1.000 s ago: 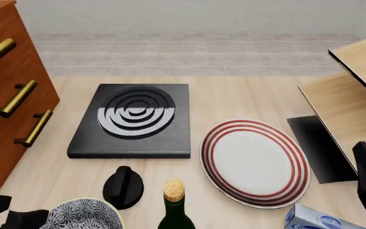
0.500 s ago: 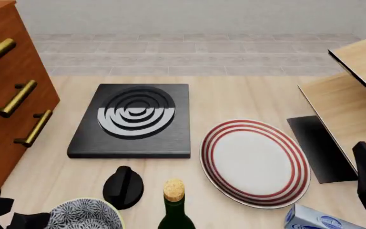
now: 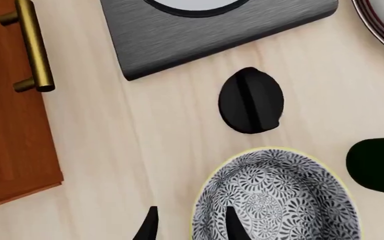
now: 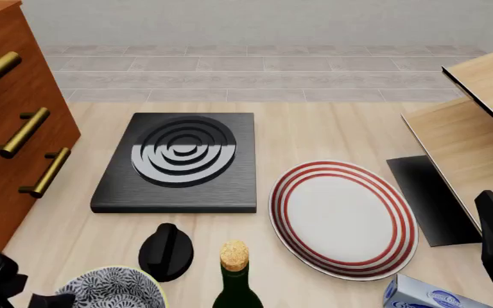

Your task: Put the bowl on the top of the cabinet.

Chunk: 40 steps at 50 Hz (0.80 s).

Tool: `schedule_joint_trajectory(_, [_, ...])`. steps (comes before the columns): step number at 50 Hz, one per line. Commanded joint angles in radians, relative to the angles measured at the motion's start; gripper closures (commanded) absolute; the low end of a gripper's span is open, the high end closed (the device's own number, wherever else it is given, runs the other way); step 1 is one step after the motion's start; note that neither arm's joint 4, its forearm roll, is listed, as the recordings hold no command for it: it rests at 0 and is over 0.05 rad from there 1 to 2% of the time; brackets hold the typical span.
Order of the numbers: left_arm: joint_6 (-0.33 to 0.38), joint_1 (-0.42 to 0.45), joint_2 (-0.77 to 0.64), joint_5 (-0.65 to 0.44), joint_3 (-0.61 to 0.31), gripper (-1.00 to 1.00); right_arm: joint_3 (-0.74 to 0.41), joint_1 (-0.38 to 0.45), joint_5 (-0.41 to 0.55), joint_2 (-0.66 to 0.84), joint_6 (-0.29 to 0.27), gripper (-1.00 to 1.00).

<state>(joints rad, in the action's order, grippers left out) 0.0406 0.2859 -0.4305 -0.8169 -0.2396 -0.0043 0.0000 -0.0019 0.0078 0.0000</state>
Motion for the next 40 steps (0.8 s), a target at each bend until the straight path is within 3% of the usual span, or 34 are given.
schedule_joint_trajectory(1, [0.026,-0.017,-0.005,0.043,0.047,-1.0,0.0,0.0,0.0,0.0,0.0,-1.0])
schedule_joint_trajectory(40, [0.018,0.002,-0.046,0.138,0.137,-1.0,0.0,0.0,0.0,0.0,0.0,-1.0])
